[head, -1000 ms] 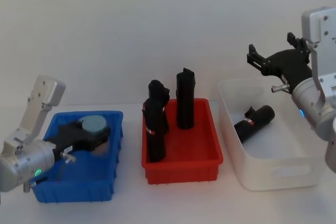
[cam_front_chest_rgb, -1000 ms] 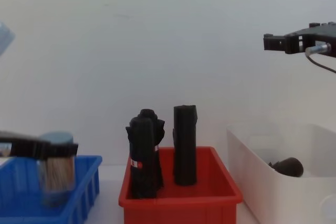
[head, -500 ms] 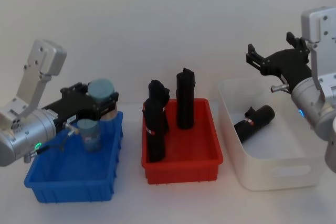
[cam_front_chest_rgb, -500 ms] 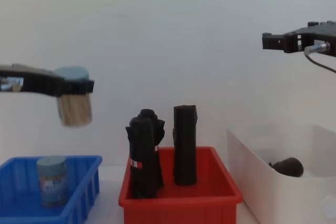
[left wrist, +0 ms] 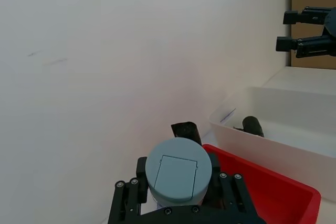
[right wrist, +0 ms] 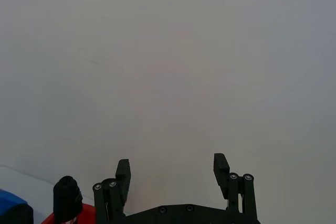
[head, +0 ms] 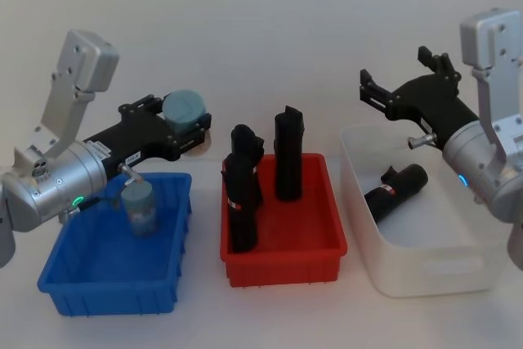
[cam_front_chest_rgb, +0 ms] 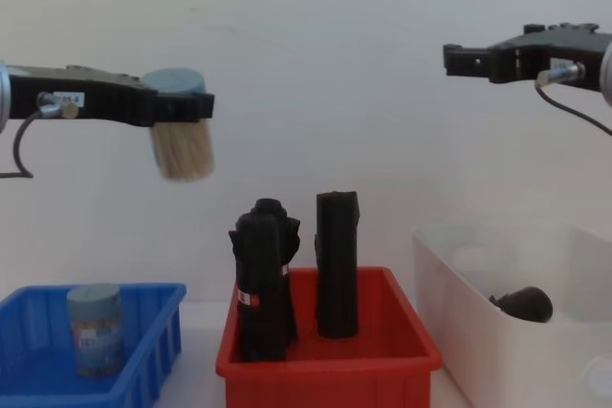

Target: Pick the cotton swabs from the blue box and place them into the white box.

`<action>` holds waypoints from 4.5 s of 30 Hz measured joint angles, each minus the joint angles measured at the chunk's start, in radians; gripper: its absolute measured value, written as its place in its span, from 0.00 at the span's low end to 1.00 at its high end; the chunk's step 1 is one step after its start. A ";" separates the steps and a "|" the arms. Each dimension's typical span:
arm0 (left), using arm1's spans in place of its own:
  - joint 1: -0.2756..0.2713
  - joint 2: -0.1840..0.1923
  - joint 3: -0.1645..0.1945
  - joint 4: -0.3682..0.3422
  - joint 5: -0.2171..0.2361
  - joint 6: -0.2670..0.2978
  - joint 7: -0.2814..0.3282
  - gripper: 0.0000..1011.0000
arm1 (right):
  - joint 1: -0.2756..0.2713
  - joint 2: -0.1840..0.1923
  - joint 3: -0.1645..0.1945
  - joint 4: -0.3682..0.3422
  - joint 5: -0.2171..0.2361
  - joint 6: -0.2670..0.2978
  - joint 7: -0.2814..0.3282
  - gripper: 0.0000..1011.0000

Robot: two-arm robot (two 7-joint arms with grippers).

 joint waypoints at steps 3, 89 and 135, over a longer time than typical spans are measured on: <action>-0.015 -0.012 0.007 0.020 0.004 -0.015 -0.017 0.66 | -0.003 0.004 -0.001 -0.006 0.010 -0.006 0.033 0.99; -0.198 -0.150 0.099 0.217 0.063 -0.134 -0.192 0.66 | 0.114 -0.041 -0.134 0.238 -0.199 -0.197 0.290 0.99; -0.195 -0.154 0.116 0.215 0.053 -0.122 -0.181 0.66 | 0.145 -0.064 -0.157 0.275 -0.192 -0.202 0.263 0.63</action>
